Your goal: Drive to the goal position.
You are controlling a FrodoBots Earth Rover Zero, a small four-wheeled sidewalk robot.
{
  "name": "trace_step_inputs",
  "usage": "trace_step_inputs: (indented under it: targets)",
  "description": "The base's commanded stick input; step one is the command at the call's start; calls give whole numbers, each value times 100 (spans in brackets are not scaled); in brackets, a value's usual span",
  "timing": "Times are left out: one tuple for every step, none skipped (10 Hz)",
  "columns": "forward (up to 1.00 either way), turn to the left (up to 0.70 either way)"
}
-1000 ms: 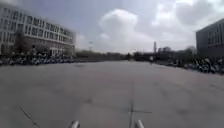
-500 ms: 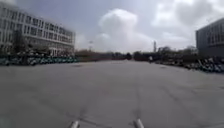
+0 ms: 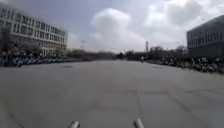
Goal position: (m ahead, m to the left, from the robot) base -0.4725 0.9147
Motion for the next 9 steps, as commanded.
trace_step_inputs:
  targets:
    - [85,-27]
    - [85,-27]
    - [85,-27]
    - [85,-27]
    - [85,-23]
    - [85,-3]
    - [85,0]
    - [85,0]
    - [85,0]
